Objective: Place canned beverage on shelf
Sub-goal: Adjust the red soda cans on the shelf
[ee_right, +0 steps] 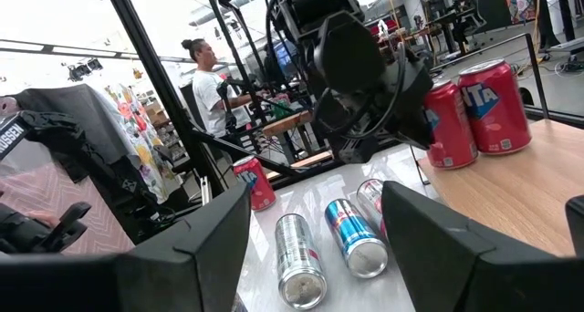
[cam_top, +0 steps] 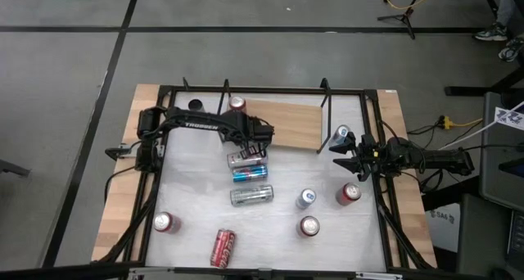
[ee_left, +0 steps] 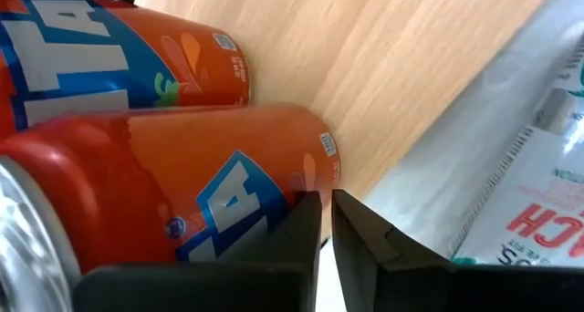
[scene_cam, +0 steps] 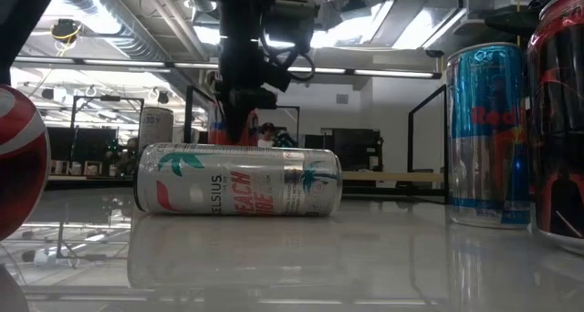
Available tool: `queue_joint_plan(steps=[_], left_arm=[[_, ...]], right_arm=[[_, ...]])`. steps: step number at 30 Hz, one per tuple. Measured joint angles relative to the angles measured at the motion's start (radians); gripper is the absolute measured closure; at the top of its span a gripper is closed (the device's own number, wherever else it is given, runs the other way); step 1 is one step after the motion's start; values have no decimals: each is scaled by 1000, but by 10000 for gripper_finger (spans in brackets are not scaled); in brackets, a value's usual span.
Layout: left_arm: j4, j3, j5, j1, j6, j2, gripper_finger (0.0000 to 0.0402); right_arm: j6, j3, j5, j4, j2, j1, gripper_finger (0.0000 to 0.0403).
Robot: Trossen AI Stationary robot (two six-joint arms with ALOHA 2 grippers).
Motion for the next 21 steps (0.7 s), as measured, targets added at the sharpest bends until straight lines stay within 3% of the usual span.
queue_joint_plan(steps=[8, 21], left_arm=[[0, 0, -5, 8, 40, 0, 390], [-59, 0, 46, -68, 51, 0, 390]], right_arm=[[0, 0, 0, 0, 0, 0, 164], [0, 0, 0, 0, 0, 0, 164]])
